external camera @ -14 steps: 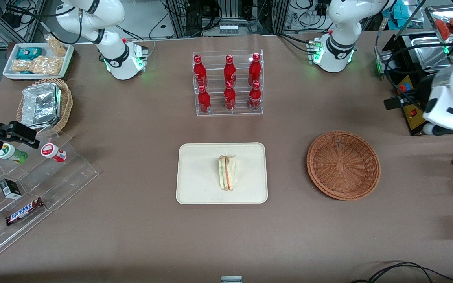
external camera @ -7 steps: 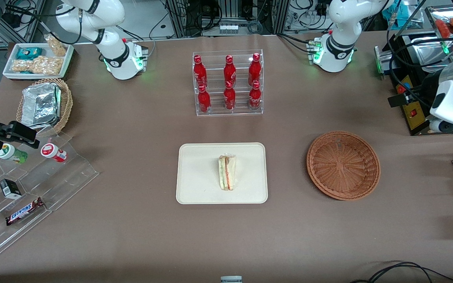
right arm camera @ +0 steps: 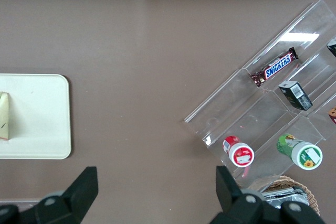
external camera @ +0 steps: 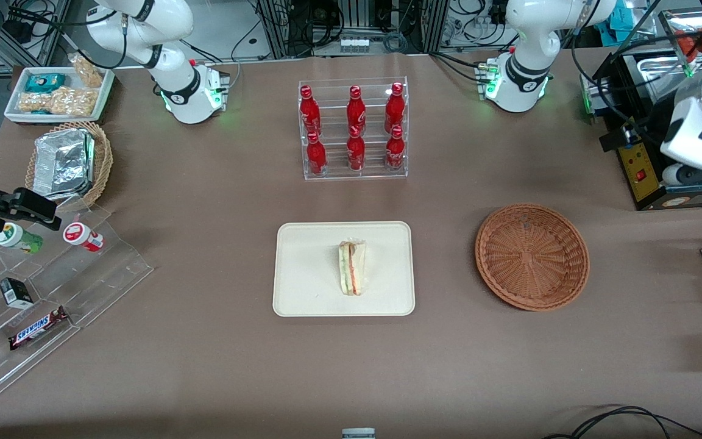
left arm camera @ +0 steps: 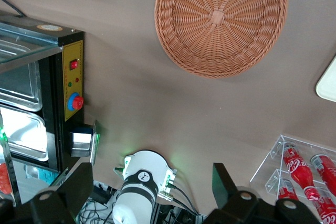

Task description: Place sandwich from basket to tray

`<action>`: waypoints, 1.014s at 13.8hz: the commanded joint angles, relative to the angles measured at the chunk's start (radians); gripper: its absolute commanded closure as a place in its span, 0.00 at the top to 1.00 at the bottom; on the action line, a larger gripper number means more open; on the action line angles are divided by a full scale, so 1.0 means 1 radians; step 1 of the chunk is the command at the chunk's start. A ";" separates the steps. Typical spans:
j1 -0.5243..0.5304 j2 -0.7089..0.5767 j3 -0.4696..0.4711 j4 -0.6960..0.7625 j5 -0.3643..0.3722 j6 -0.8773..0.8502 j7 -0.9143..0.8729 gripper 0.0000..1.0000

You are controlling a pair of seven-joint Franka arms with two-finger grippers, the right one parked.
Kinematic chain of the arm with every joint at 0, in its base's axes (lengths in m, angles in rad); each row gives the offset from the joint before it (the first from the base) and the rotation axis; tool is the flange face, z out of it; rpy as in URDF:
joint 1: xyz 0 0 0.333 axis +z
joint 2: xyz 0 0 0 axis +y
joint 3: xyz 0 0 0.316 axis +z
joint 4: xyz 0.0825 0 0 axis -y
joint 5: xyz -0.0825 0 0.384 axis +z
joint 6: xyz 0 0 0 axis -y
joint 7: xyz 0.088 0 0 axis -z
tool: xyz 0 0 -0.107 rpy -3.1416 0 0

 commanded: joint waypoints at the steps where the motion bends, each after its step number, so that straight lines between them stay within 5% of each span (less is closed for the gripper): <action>1: -0.003 -0.030 0.021 -0.027 -0.011 0.033 0.023 1.00; 14: -0.005 -0.025 0.002 0.027 -0.004 0.018 0.158 1.00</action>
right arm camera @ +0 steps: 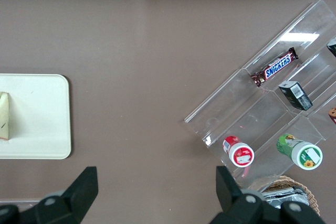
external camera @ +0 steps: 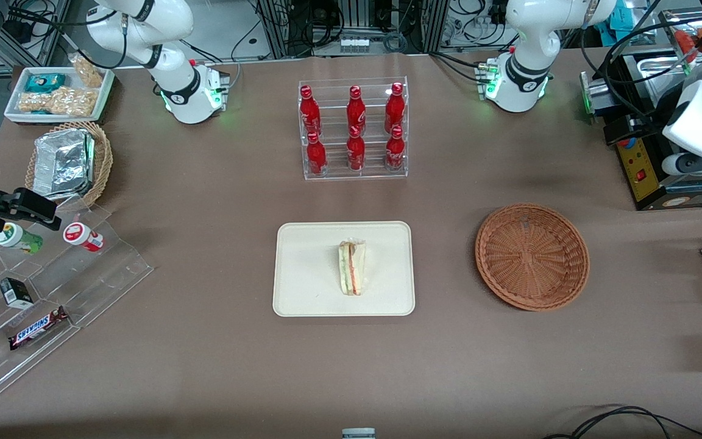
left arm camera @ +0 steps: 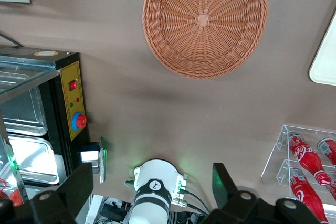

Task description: Place sandwich from basket to tray

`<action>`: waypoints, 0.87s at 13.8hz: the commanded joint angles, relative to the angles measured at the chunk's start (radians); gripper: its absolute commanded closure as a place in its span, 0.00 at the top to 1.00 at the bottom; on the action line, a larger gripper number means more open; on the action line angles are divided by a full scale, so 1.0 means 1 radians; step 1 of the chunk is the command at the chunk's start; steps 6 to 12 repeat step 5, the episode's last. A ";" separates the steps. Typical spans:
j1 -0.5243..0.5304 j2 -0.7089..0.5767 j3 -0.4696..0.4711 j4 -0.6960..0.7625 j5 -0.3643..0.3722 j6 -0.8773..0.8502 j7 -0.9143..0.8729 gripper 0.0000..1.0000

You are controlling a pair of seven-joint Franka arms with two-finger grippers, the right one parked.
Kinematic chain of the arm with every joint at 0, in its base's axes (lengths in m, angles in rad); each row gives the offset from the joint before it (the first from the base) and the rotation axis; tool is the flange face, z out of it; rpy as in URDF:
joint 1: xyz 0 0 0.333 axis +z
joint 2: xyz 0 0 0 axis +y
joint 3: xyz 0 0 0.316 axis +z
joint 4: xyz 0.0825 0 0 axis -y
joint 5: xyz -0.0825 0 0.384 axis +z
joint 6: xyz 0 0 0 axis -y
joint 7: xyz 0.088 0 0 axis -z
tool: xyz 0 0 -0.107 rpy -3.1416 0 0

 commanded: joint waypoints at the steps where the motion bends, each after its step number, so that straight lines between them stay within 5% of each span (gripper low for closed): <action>1: -0.005 -0.018 0.001 0.015 0.002 -0.013 0.022 1.00; 12: -0.006 -0.006 -0.001 0.024 0.002 -0.018 0.011 1.00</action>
